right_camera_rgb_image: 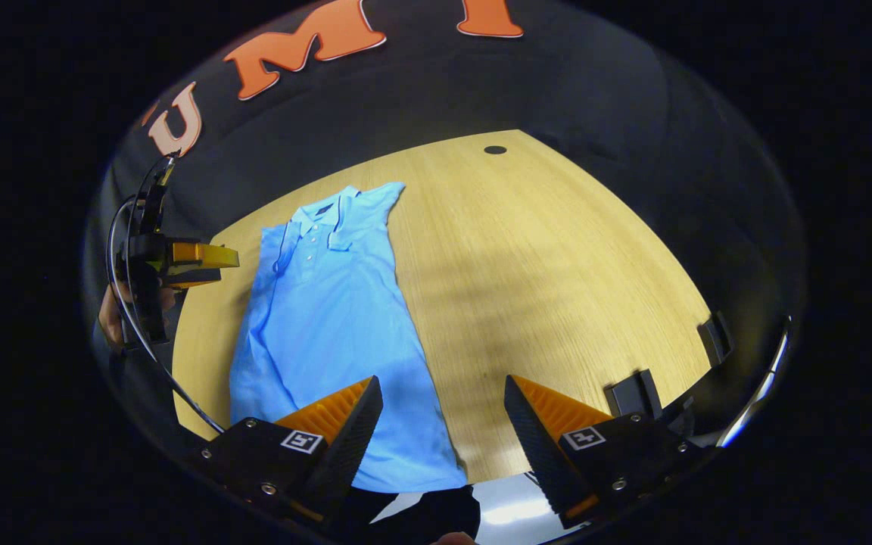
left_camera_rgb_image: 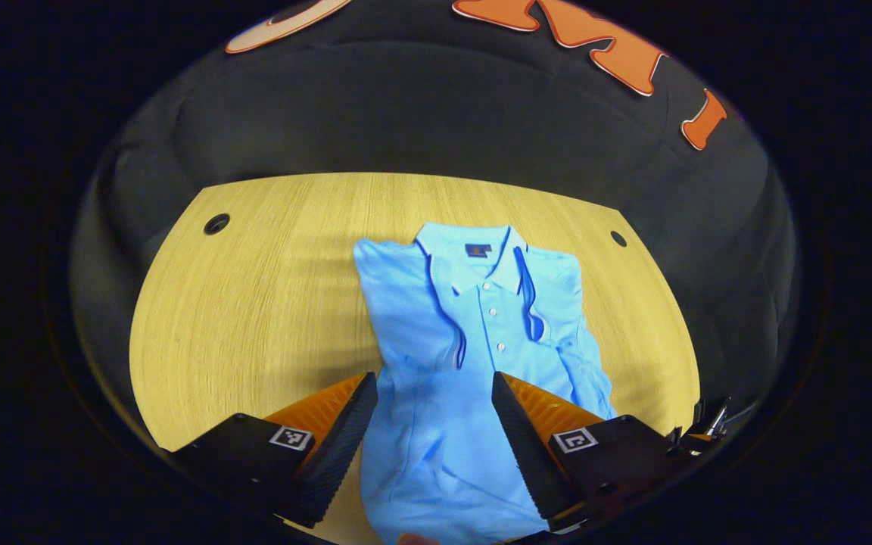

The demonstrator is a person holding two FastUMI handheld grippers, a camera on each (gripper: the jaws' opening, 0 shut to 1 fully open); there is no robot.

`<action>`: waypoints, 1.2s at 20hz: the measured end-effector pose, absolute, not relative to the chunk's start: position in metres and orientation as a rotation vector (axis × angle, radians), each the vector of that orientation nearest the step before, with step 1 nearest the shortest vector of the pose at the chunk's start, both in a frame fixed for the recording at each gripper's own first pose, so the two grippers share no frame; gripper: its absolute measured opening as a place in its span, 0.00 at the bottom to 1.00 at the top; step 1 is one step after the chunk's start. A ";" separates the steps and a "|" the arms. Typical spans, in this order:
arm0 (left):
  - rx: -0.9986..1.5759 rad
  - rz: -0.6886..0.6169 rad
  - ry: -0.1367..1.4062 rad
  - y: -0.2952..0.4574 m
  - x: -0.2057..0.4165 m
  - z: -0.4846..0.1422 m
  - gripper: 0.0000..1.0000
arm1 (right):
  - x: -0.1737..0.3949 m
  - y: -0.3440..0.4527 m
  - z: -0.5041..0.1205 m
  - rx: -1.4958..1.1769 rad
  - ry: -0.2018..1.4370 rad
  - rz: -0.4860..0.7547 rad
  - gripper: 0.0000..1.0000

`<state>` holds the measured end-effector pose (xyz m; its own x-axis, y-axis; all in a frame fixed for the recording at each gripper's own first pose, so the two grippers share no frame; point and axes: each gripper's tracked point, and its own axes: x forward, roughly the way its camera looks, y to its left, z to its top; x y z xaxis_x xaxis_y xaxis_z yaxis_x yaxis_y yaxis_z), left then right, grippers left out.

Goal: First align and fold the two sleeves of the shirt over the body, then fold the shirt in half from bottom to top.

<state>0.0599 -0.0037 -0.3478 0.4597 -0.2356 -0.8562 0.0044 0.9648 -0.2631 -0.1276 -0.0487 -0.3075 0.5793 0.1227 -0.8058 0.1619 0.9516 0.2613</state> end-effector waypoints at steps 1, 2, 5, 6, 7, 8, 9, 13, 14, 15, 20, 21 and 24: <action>-0.237 -0.141 1.094 -0.002 0.043 -0.349 1.00 | -0.132 -0.045 -0.311 0.312 0.967 0.000 0.99; -0.232 -0.134 1.101 0.001 0.026 -0.350 1.00 | -0.136 -0.042 -0.315 0.298 0.978 0.016 0.99; -0.233 -0.116 1.136 0.004 -0.022 -0.359 0.99 | -0.151 -0.037 -0.329 0.259 1.012 0.056 0.99; -0.243 -0.112 1.145 0.004 -0.036 -0.361 1.00 | -0.155 -0.034 -0.333 0.253 1.019 0.074 0.99; -0.254 -0.106 1.155 0.002 -0.049 -0.362 1.00 | -0.160 -0.033 -0.337 0.244 1.026 0.089 0.99; -0.262 -0.099 1.161 0.001 -0.062 -0.364 1.00 | -0.166 -0.030 -0.341 0.234 1.033 0.103 0.99; -0.268 -0.100 1.171 -0.001 -0.076 -0.366 1.00 | -0.170 -0.028 -0.345 0.224 1.043 0.119 0.99; -0.221 -0.111 1.239 -0.004 -0.132 -0.380 0.99 | -0.189 -0.017 -0.364 0.192 1.085 0.166 0.99; -0.196 -0.108 1.246 -0.001 -0.144 -0.382 0.99 | -0.193 -0.014 -0.368 0.184 1.094 0.176 0.99; -0.175 -0.105 1.253 0.001 -0.157 -0.383 1.00 | -0.196 -0.012 -0.372 0.176 1.102 0.189 0.99; -0.149 -0.086 1.305 0.005 -0.205 -0.400 1.00 | -0.203 -0.004 -0.385 0.118 1.122 0.208 0.99; -0.146 -0.080 1.316 0.006 -0.213 -0.405 1.00 | -0.203 -0.001 -0.387 0.111 1.127 0.211 0.99; -0.125 -0.059 1.352 0.012 -0.231 -0.414 1.00 | -0.205 0.004 -0.393 0.090 1.136 0.216 0.98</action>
